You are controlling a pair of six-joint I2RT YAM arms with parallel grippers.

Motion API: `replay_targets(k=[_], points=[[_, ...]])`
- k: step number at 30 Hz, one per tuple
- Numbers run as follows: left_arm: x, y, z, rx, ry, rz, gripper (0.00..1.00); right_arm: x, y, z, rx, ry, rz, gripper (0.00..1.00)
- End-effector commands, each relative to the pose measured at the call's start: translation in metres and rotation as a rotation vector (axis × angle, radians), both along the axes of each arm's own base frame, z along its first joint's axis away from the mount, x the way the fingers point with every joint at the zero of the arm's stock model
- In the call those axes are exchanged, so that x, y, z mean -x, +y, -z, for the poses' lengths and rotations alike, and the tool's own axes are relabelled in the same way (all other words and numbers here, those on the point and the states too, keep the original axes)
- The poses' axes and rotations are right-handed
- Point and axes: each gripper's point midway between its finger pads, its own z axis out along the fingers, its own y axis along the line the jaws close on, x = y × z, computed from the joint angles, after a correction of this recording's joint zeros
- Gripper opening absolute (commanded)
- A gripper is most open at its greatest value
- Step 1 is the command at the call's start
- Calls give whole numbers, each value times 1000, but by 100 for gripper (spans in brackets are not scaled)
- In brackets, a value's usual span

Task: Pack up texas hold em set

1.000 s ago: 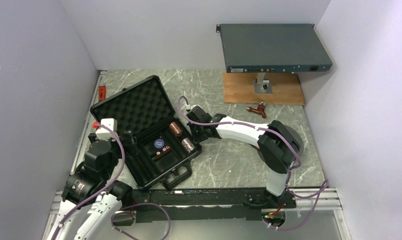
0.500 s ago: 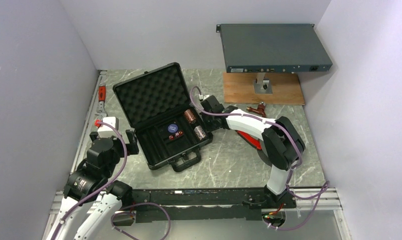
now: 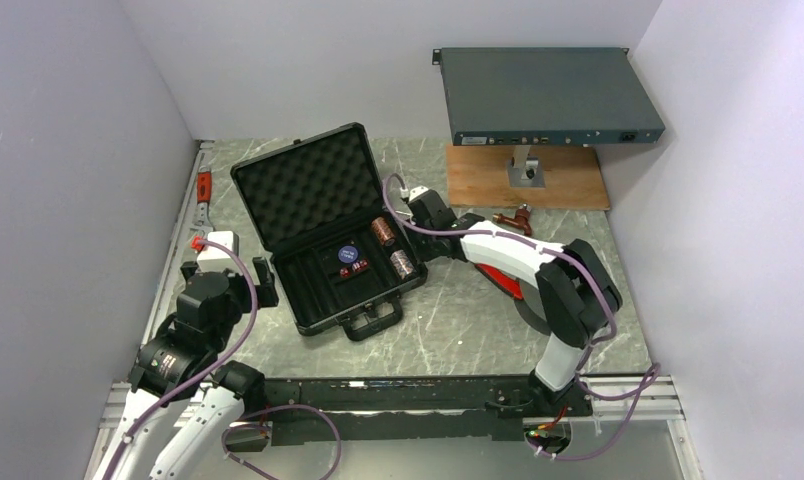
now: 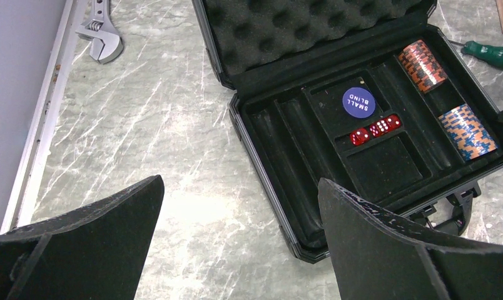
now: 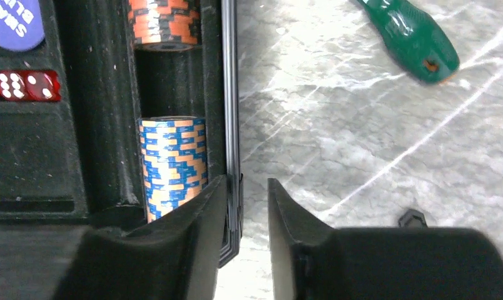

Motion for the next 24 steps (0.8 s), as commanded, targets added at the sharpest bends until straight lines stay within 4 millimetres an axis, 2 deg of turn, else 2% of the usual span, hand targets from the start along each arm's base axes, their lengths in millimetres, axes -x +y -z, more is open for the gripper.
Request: replay_targets(k=[1,3,7,12,15,18,24], points=[[-5,-2,-4,-1,-19,12,100,-17,-5,-64,-30,-137,48,41],[-4,-2,-5,1,-22,10,100,-14,-6,-72,-24,-131,69,52],[-4,-1,-6,4,-29,6,100,-1,10,-92,-79,-127,73,55],[-2,3,-8,7,-38,-18,100,31,67,-106,-239,-79,-10,55],[-1,6,-9,10,-44,-32,100,52,108,-102,-304,-26,-70,54],[1,9,-10,12,-51,-45,100,63,143,-90,-340,32,-107,53],[4,12,-13,19,-69,-59,100,82,191,-60,-385,138,-171,48]])
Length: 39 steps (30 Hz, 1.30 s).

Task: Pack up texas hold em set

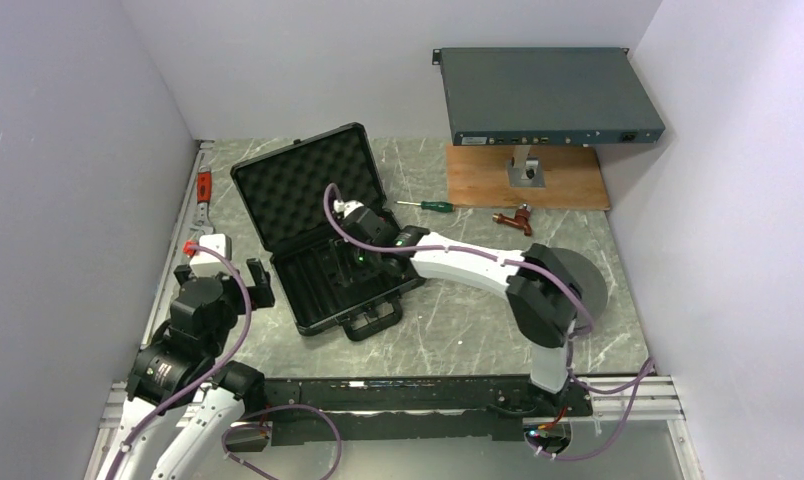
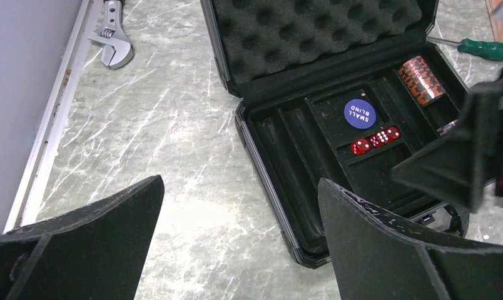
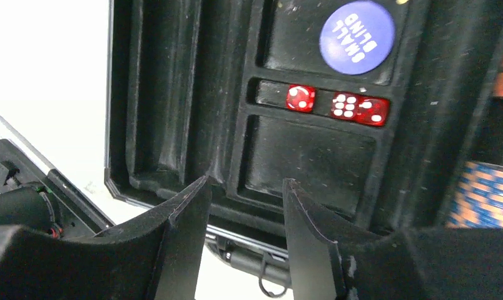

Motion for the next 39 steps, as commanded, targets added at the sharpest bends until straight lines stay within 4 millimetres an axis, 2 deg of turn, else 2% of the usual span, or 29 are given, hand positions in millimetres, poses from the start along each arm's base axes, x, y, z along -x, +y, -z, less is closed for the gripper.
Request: replay_targets(k=[1,5,10,16,21,28,32,34,39], points=[[1,7,-6,6,-33,-36,100,9,37,4,-86,65,-36,48],[1,8,-7,5,-36,-41,100,23,37,31,-40,92,-64,45],[2,11,-6,-5,-31,-54,100,52,19,42,-36,122,-147,45],[1,17,-9,-36,2,-88,100,87,-25,61,48,134,-258,45],[-12,19,-20,-84,53,-123,100,98,-59,69,120,95,-311,45],[-52,10,-69,-143,60,-111,100,107,-78,67,154,80,-358,45],[-91,16,-97,-184,101,-116,100,108,-90,71,166,57,-339,46],[-114,19,-103,-163,137,-110,100,107,-91,64,145,34,-326,47],[-163,27,-113,-61,152,-73,100,100,-91,19,54,-51,-270,54]])
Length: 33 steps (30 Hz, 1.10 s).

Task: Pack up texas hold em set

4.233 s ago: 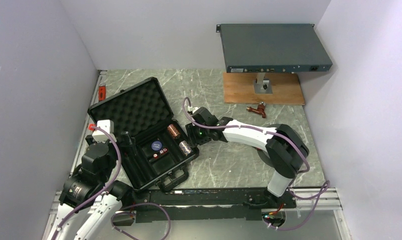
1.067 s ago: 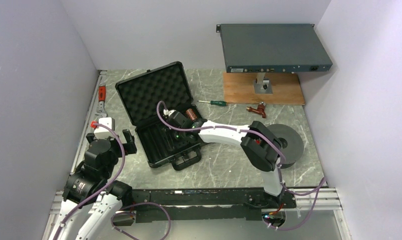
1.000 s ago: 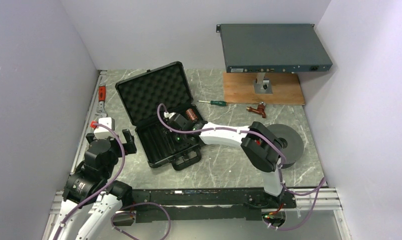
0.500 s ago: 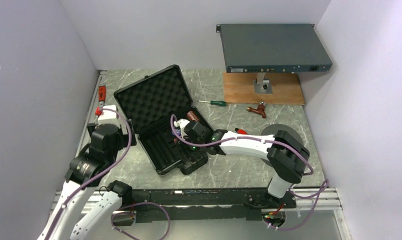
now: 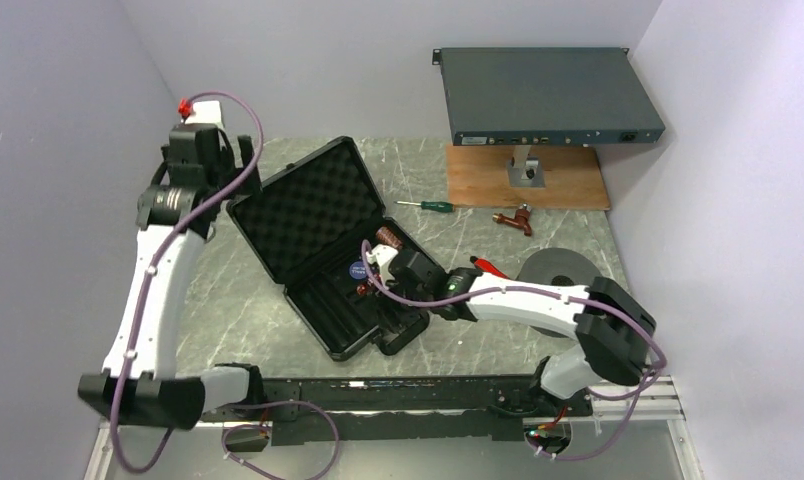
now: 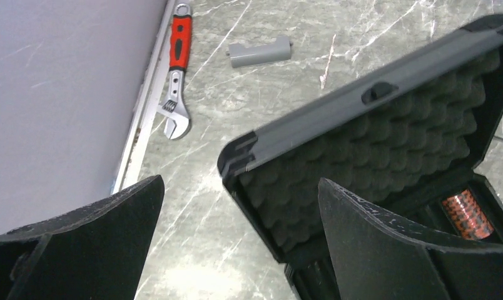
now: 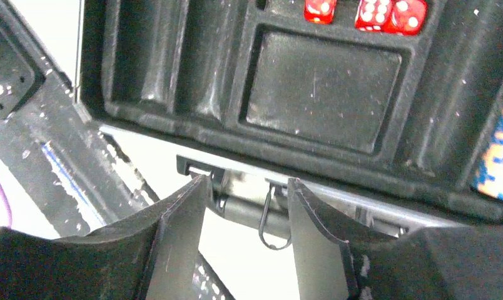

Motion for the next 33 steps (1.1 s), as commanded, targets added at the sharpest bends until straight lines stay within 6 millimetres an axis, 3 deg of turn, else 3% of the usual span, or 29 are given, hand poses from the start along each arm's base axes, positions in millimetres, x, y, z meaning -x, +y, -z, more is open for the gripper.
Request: replay_targets(k=[1,3,6,9,12,15,19,27,33], points=[[-35,-4,-8,96,5,108,99,9,-16,-36,-45,-22,40,55],[-51,7,-3,148,12,109,95,9,-18,-58,-101,-42,56,59],[-74,17,12,231,39,107,89,8,-28,-84,-151,-79,106,73],[-88,30,20,236,49,90,89,-5,-55,-98,-132,-147,246,82],[-98,47,35,222,93,58,89,-17,-89,-101,-89,-208,408,82],[-108,61,58,222,154,26,88,-24,-121,-86,-6,-240,548,77],[-117,59,84,250,212,35,87,-24,-146,-59,109,-220,660,68],[-115,41,127,336,290,96,83,-25,-144,-20,102,-101,708,51],[-111,21,140,358,322,153,83,-36,-148,4,144,-45,702,43]])
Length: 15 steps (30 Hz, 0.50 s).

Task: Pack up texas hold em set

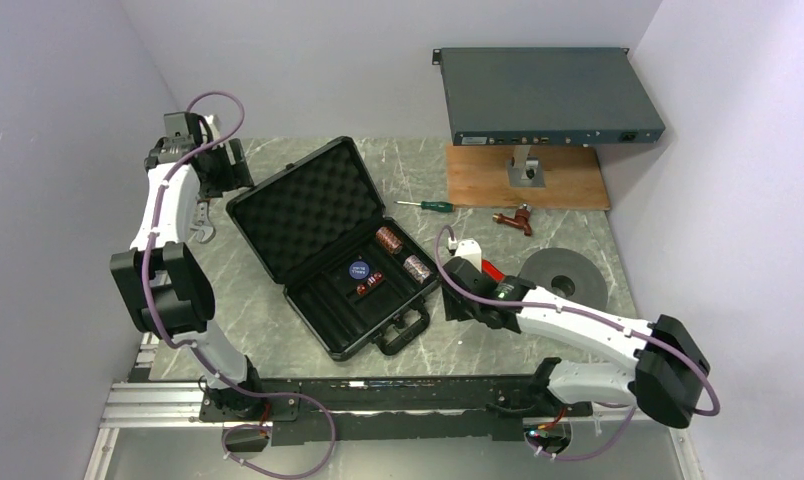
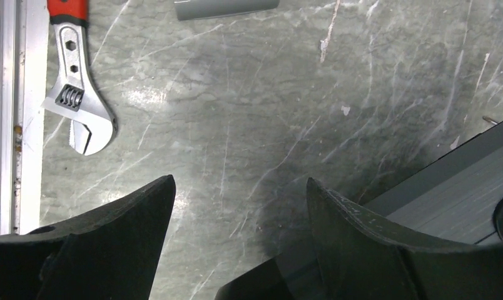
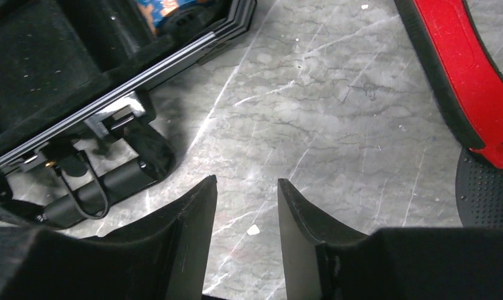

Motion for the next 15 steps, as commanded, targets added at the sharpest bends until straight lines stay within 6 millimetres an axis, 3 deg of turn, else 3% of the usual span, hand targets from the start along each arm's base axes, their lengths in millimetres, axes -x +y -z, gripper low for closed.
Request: replay_targets(k=[1,6,9,15], points=[[-2,-24,-1,35,-24,80,83,-11,8,6,-43,12,-6,42],[5,-39,-6,42,-40,109,83,-19,10,11,-53,20,-28,41],[10,-45,-11,47,-56,121,83,-23,21,10,-86,23,-79,41],[21,-62,-22,51,-77,170,83,-24,53,-15,-200,1,-207,38]])
